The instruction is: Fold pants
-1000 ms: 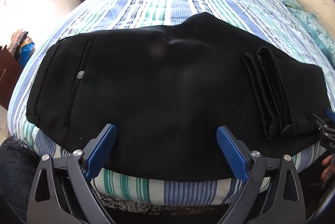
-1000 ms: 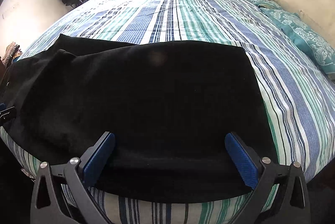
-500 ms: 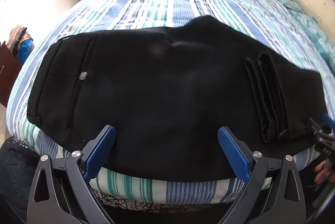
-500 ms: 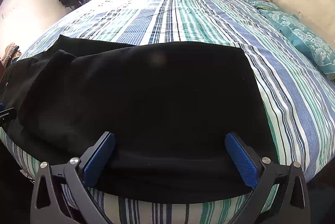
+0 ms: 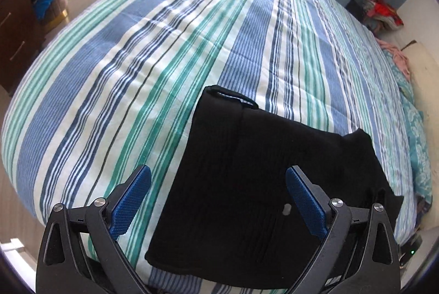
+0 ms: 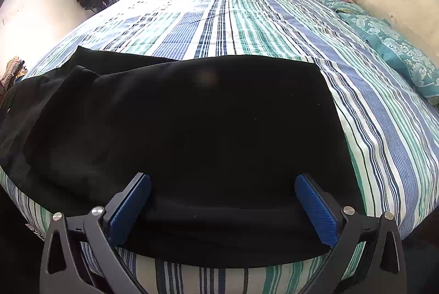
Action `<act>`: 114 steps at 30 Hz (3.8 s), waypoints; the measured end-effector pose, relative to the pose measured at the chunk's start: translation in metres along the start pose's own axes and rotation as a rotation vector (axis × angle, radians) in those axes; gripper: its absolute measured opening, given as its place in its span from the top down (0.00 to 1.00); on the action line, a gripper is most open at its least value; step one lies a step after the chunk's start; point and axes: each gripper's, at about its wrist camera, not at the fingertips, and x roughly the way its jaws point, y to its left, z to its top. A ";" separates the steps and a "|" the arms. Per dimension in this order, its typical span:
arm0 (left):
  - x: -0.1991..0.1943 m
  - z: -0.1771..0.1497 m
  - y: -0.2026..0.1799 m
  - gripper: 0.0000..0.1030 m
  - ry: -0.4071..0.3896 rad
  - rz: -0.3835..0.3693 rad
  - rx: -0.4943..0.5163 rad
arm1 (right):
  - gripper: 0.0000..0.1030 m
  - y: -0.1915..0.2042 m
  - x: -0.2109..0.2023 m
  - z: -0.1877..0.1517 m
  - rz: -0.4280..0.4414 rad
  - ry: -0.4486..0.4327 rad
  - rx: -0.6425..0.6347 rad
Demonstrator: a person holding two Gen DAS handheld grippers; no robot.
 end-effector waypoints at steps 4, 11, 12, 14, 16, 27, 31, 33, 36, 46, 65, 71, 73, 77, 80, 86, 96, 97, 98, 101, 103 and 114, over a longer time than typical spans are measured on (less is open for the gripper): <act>0.037 -0.008 0.011 0.00 0.122 -0.060 -0.067 | 0.00 0.000 0.000 0.000 -0.005 -0.002 0.002; 0.037 -0.011 0.005 0.04 0.122 -0.048 -0.010 | 0.00 0.001 0.000 0.001 -0.007 -0.005 0.001; 0.034 -0.008 0.005 0.23 0.122 -0.074 0.003 | 0.00 0.001 0.001 0.002 -0.007 -0.005 0.000; 0.022 -0.009 0.000 0.55 0.123 -0.141 0.008 | 0.00 0.001 0.001 0.002 -0.006 -0.005 -0.001; 0.010 -0.010 -0.003 0.76 0.104 -0.141 -0.007 | 0.00 0.001 0.001 0.002 -0.006 -0.005 -0.001; -0.088 -0.029 -0.125 0.83 0.024 -0.475 -0.040 | 0.00 0.000 0.002 0.005 -0.006 0.016 -0.001; -0.084 -0.052 -0.215 0.82 0.053 -0.515 0.105 | 0.00 0.001 0.003 0.006 -0.003 0.023 -0.001; -0.063 -0.066 -0.253 0.82 0.071 -0.488 0.160 | 0.00 0.000 0.003 0.006 -0.002 0.022 0.000; -0.016 -0.091 -0.297 0.75 0.121 -0.421 0.234 | 0.00 0.000 0.002 0.005 -0.003 0.014 -0.001; -0.035 -0.117 -0.312 0.42 0.101 -0.438 0.387 | 0.00 -0.005 -0.002 0.004 0.049 -0.006 -0.024; -0.011 -0.114 -0.087 0.32 -0.170 -0.081 -0.063 | 0.30 -0.011 -0.002 0.069 1.102 0.175 0.332; -0.019 -0.108 -0.074 0.32 -0.214 -0.071 -0.093 | 0.34 0.016 0.050 0.093 0.895 0.391 0.189; -0.014 -0.108 -0.070 0.32 -0.196 -0.080 -0.116 | 0.37 0.017 0.059 0.093 0.889 0.408 0.187; -0.010 -0.107 -0.071 0.32 -0.186 -0.072 -0.117 | 0.36 0.024 0.060 0.080 1.009 0.489 0.158; -0.007 -0.108 -0.076 0.32 -0.176 -0.069 -0.103 | 0.38 0.028 0.065 0.074 1.009 0.537 0.137; -0.004 -0.112 -0.084 0.32 -0.164 -0.049 -0.055 | 0.36 0.033 0.074 0.080 1.052 0.498 0.264; 0.003 -0.111 -0.069 0.31 -0.134 -0.067 -0.137 | 0.71 0.066 0.057 0.078 0.891 0.400 0.131; 0.003 -0.111 -0.070 0.31 -0.136 -0.065 -0.133 | 0.75 0.065 0.048 0.078 0.906 0.374 0.147; 0.001 -0.112 -0.070 0.31 -0.138 -0.065 -0.129 | 0.84 0.063 0.045 0.080 0.936 0.350 0.184; -0.001 -0.112 -0.068 0.31 -0.139 -0.070 -0.134 | 0.88 0.047 0.026 0.085 1.045 0.247 0.316; -0.001 -0.112 -0.066 0.31 -0.139 -0.075 -0.148 | 0.88 0.034 0.020 0.093 1.090 0.203 0.378; -0.005 -0.111 -0.064 0.31 -0.144 -0.093 -0.162 | 0.89 -0.023 -0.046 0.125 1.162 0.055 0.408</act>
